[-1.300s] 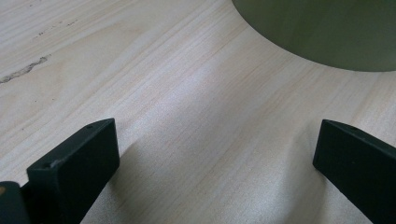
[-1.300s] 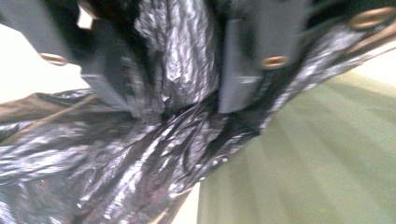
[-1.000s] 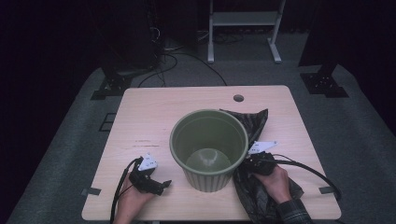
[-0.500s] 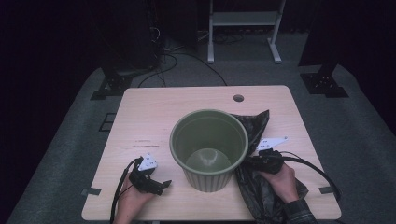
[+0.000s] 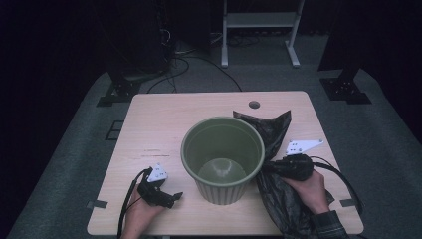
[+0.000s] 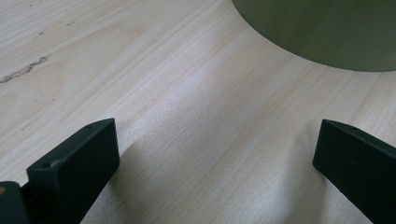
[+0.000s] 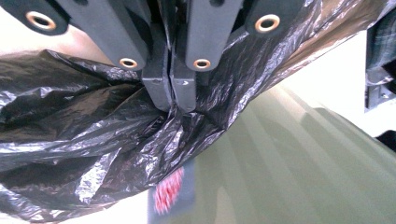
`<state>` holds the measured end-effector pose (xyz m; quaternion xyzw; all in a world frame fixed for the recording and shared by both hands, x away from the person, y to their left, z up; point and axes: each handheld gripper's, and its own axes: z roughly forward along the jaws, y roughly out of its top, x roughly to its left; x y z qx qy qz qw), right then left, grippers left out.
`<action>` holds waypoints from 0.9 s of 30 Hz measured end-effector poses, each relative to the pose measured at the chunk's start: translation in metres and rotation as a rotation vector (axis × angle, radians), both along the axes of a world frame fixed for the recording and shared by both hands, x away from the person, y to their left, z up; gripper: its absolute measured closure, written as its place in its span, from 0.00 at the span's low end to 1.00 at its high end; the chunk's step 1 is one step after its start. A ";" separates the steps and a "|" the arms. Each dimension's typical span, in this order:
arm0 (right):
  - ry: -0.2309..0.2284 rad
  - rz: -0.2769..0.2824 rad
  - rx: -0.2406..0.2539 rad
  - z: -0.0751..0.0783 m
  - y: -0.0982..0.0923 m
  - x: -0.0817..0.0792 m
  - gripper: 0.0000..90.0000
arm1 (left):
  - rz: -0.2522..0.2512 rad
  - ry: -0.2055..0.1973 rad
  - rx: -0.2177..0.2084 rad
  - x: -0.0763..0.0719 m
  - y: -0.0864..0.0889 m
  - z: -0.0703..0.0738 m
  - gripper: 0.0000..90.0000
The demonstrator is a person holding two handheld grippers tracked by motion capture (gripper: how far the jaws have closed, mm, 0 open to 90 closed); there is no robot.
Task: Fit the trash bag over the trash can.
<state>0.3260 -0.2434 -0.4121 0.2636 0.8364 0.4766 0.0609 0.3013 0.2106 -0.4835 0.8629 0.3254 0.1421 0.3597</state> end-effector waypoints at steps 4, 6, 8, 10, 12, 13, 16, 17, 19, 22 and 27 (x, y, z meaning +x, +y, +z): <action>-0.021 0.030 0.013 0.015 -0.003 -0.004 0.98 | 0.001 0.000 0.000 0.000 0.000 0.000 0.00; -0.031 0.039 0.025 0.022 -0.005 -0.005 0.98 | 0.001 0.000 0.000 0.000 0.000 0.000 0.00; -0.036 0.048 0.035 0.029 -0.008 -0.006 0.98 | 0.001 0.000 0.000 0.000 0.000 0.000 0.00; -0.042 0.059 0.040 0.034 -0.010 -0.007 0.98 | 0.001 0.000 0.000 0.000 0.000 0.000 0.00; -0.048 0.070 0.055 0.041 -0.012 -0.009 0.98 | 0.000 0.000 0.002 0.000 0.000 0.000 0.00; -0.053 0.078 0.063 0.044 -0.013 -0.010 0.98 | -0.002 0.001 0.005 0.000 0.000 0.000 0.00; -0.063 0.093 0.085 0.054 -0.016 -0.012 0.98 | 0.002 0.000 0.000 0.000 0.000 0.000 0.00; -0.063 0.093 0.085 0.054 -0.016 -0.012 0.98 | 0.002 0.000 0.000 0.000 0.000 0.000 0.00; -0.071 0.103 0.099 0.061 -0.018 -0.014 0.98 | 0.000 0.000 0.002 0.000 0.000 0.000 0.00; -0.083 0.140 0.114 0.073 -0.017 -0.017 0.98 | 0.001 0.000 0.002 0.000 0.000 0.000 0.00; -0.103 0.175 0.107 0.087 -0.012 -0.019 0.98 | 0.001 0.001 0.002 0.000 0.000 0.000 0.00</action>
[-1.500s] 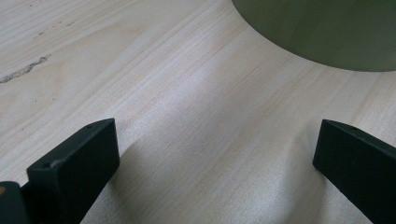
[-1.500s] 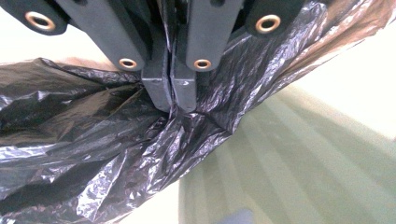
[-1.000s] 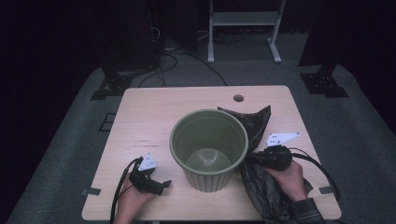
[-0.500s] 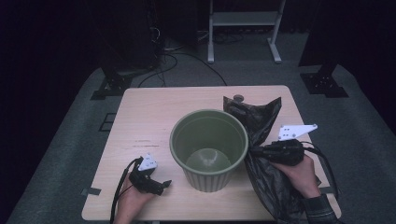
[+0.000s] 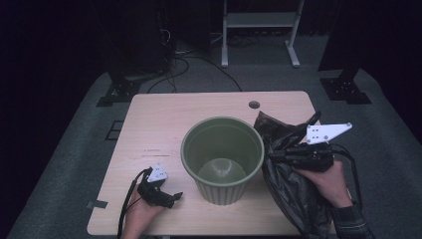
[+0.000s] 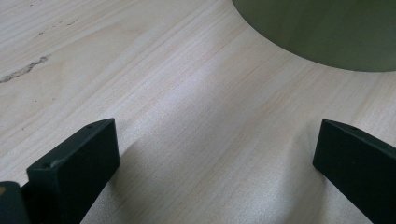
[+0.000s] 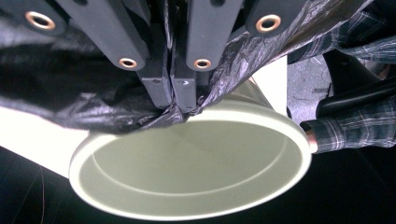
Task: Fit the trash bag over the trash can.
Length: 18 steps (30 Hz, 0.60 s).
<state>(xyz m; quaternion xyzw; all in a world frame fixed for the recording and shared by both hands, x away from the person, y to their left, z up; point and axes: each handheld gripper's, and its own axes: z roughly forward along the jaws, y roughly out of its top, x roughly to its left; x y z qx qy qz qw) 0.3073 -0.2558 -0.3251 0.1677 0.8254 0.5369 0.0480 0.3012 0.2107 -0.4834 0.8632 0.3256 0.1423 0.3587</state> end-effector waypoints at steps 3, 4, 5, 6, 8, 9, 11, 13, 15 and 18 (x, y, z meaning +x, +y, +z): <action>-0.015 0.019 0.011 0.010 0.002 -0.001 0.98 | 0.000 0.000 0.000 0.000 0.000 0.000 0.00; -0.017 0.024 0.016 0.012 0.002 -0.001 0.98 | 0.000 0.000 0.000 0.000 0.000 0.000 0.00; -0.017 0.032 0.026 0.015 0.002 -0.002 0.98 | 0.000 0.000 0.000 0.000 0.000 0.000 0.00; -0.018 0.043 0.031 0.018 0.003 -0.002 0.98 | 0.000 0.000 0.000 0.000 0.000 0.000 0.00; -0.021 0.049 0.032 0.021 0.004 -0.002 0.98 | 0.000 0.000 0.000 0.000 0.000 0.000 0.00; -0.022 0.063 0.030 0.026 0.008 -0.002 0.98 | 0.000 0.000 0.000 0.000 0.000 0.000 0.00; -0.021 0.079 0.017 0.031 0.013 -0.001 0.98 | 0.000 0.000 0.000 0.000 0.000 0.000 0.00; -0.020 0.087 0.018 0.032 0.016 -0.001 0.98 | 0.000 -0.001 -0.002 0.000 0.000 0.000 0.00; -0.016 0.114 0.002 0.038 0.028 0.001 0.98 | 0.000 -0.001 -0.002 0.000 0.000 0.000 0.00; -0.016 0.126 -0.006 0.040 0.035 0.002 0.98 | 0.000 -0.001 -0.002 0.000 0.000 0.000 0.00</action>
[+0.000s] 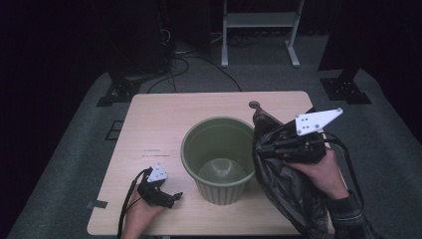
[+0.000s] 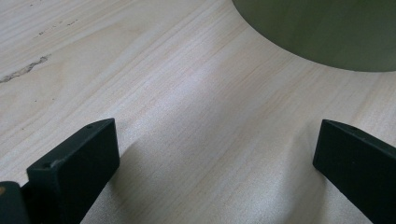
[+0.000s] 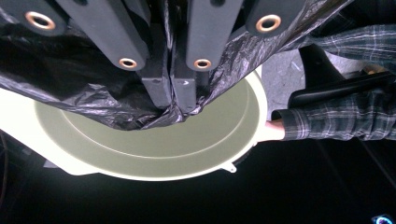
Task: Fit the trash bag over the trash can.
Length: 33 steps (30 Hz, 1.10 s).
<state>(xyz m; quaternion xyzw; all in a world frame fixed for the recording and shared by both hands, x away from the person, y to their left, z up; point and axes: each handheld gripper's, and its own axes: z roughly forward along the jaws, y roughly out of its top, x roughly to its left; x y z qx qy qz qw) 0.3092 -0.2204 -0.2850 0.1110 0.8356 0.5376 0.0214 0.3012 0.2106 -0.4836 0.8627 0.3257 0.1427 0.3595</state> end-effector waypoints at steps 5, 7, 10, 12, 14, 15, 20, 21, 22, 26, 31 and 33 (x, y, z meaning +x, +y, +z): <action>-0.001 0.041 -0.039 0.008 0.029 0.005 0.98 | 0.000 0.000 0.000 0.000 0.000 0.000 0.00; 0.001 0.058 -0.049 0.011 0.041 0.006 0.98 | 0.000 0.000 0.000 0.000 0.000 0.000 0.00; 0.000 0.069 -0.058 0.013 0.051 0.008 0.98 | 0.000 0.000 0.000 0.000 0.000 0.000 0.00; -0.002 0.079 -0.064 0.015 0.061 0.009 0.98 | 0.000 0.000 0.000 0.000 0.000 0.000 0.00; -0.002 0.097 -0.068 0.015 0.069 0.010 0.98 | -0.001 -0.001 0.001 0.000 0.000 0.000 0.00; 0.002 0.115 -0.070 0.015 0.079 0.008 0.98 | -0.001 -0.001 0.001 0.000 0.000 0.000 0.00; 0.005 0.148 -0.085 0.013 0.096 0.005 0.98 | -0.001 0.000 0.000 0.000 0.000 0.000 0.00; 0.015 0.160 -0.077 0.012 0.100 0.005 0.98 | 0.000 0.000 0.000 0.000 0.000 0.000 0.00; 0.021 0.166 -0.078 0.011 0.102 0.005 0.98 | -0.001 -0.001 0.001 0.000 0.000 0.000 0.00; 0.017 0.179 -0.103 0.009 0.113 0.002 0.97 | -0.001 -0.001 0.001 0.000 0.000 0.000 0.00; 0.011 0.147 -0.118 0.007 0.113 0.002 0.80 | -0.001 -0.001 0.001 0.000 0.000 0.000 0.00; 0.004 0.135 -0.125 0.006 0.111 0.002 0.72 | -0.001 -0.001 0.001 0.000 0.000 0.000 0.00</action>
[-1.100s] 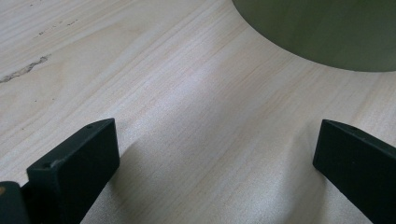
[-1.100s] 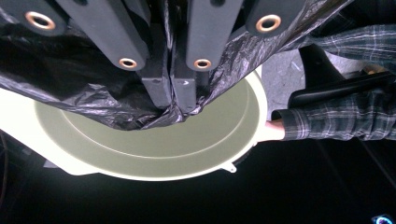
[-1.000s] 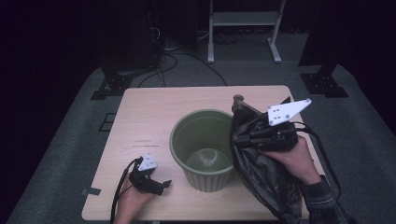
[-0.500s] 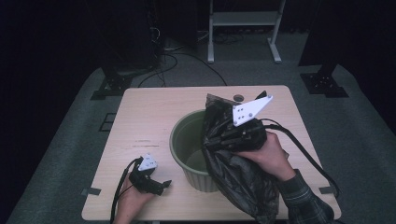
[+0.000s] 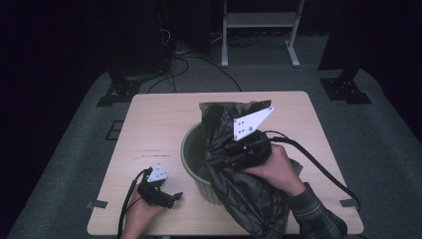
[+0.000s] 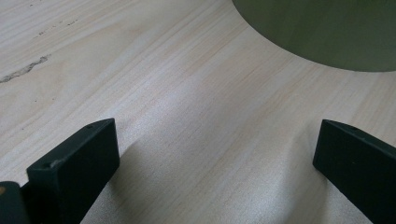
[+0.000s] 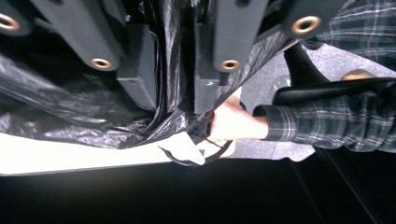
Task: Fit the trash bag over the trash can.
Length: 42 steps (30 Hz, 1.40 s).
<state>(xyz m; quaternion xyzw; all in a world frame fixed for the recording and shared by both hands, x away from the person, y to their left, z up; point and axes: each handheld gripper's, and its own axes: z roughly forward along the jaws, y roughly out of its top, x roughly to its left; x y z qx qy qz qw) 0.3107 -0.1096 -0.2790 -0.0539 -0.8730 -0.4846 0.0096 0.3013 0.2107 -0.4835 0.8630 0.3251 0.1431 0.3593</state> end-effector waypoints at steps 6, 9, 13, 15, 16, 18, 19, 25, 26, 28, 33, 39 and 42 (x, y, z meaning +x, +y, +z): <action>-0.007 -0.051 -0.017 -0.001 -0.013 0.000 0.62 | 0.000 0.000 0.000 0.000 0.000 0.000 0.00; -0.005 -0.066 -0.016 -0.001 -0.019 0.000 0.61 | 0.000 0.000 0.000 0.000 0.000 0.000 0.00; -0.006 -0.077 -0.036 -0.004 -0.026 0.002 0.91 | -0.004 0.001 -0.001 0.000 0.000 0.000 0.00; -0.002 -0.076 -0.028 -0.006 -0.027 0.002 0.97 | -0.003 0.006 -0.012 0.001 0.001 0.000 0.00; -0.001 -0.077 -0.029 -0.006 -0.027 0.003 0.97 | -0.001 0.013 -0.016 0.002 0.002 0.001 0.00; 0.013 -0.084 -0.038 -0.008 -0.029 0.004 0.97 | 0.009 0.006 -0.031 0.003 0.006 0.006 0.00; 0.013 -0.084 -0.038 -0.008 -0.029 0.004 0.97 | 0.009 0.006 -0.031 0.003 0.006 0.006 0.00; 0.030 -0.064 -0.033 -0.009 -0.033 0.005 0.97 | 0.010 -0.007 -0.124 0.007 0.018 0.032 0.00; 0.033 -0.060 -0.033 -0.009 -0.033 0.004 0.97 | 0.004 -0.017 -0.125 0.008 0.019 0.042 0.00; 0.033 -0.054 -0.036 -0.009 -0.033 0.004 0.97 | 0.003 -0.032 -0.132 0.011 0.021 0.052 0.01; 0.040 -0.044 -0.041 -0.009 -0.033 0.004 0.97 | -0.006 -0.056 -0.134 0.019 0.025 0.076 0.07; 0.048 -0.037 -0.047 -0.009 -0.033 0.004 0.97 | -0.019 -0.112 -0.162 0.031 0.026 0.117 0.11; 0.050 -0.039 -0.044 -0.008 -0.033 0.004 0.97 | -0.039 -0.139 -0.168 0.042 0.021 0.143 0.11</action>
